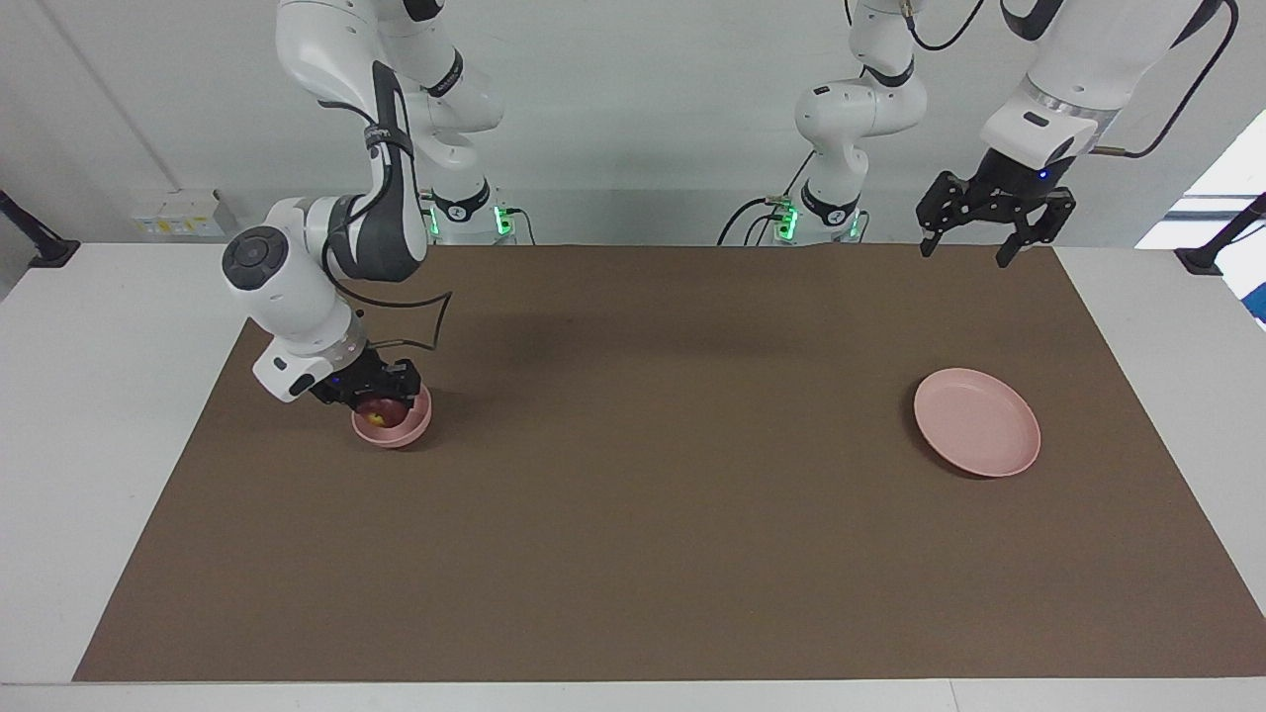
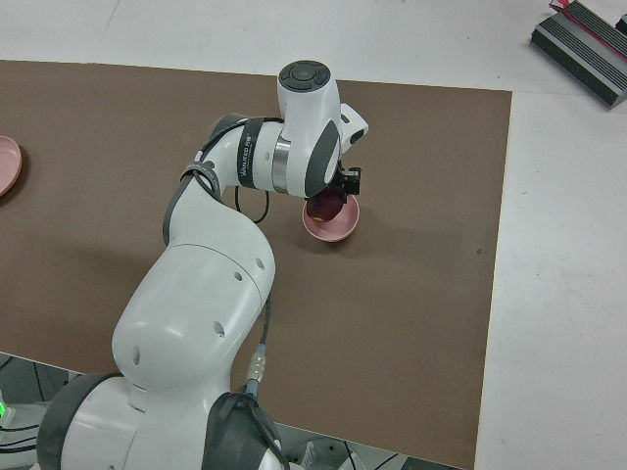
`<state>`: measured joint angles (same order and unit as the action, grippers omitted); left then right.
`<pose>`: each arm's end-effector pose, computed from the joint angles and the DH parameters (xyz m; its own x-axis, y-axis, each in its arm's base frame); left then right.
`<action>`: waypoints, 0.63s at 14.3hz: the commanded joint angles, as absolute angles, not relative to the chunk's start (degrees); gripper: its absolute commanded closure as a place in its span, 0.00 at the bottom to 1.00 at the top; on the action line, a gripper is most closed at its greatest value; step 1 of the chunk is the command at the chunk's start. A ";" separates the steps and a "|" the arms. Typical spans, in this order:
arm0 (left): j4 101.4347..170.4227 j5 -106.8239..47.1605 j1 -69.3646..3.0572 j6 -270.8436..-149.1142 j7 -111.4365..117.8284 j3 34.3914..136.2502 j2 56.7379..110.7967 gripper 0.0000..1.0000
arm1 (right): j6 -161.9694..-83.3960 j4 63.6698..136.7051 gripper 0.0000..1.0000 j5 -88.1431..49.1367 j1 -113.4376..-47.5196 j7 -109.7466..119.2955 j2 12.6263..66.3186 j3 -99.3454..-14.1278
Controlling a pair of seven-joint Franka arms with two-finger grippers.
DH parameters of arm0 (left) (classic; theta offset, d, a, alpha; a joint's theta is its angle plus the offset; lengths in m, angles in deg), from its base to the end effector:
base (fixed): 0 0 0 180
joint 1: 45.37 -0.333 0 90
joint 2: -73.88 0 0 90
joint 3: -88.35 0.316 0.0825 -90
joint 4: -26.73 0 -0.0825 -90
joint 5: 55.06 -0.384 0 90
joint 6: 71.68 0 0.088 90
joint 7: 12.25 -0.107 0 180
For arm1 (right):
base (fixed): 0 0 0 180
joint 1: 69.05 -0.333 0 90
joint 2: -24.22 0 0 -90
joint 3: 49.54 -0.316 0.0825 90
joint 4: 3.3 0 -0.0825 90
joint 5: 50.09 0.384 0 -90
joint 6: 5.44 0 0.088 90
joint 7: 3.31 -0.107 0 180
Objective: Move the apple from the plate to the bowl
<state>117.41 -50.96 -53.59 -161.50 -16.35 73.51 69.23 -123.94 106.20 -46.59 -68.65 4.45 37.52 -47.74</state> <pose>0.5246 -0.0750 0.6612 0.9802 -0.1864 0.0669 -0.1896 -0.9808 0.0460 0.5999 -0.0191 0.3697 0.9953 0.0681 -0.0688 0.0644 -0.9965 -0.0539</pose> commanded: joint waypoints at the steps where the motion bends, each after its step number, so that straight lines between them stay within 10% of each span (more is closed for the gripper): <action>1: 113.40 -52.33 -54.07 -156.43 -17.26 73.93 69.66 0.00 | -126.28 108.23 1.00 -47.63 -67.65 5.74 37.05 -48.39; 9: 108.21 -52.16 -54.16 -150.26 -17.26 74.64 71.33 0.00 | -126.46 109.37 1.00 -47.63 -67.65 5.74 37.40 -48.39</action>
<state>111.92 -51.35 -53.65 -153.31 -16.42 74.82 69.60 -124.96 108.49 -46.63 -68.64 4.45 37.62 -47.74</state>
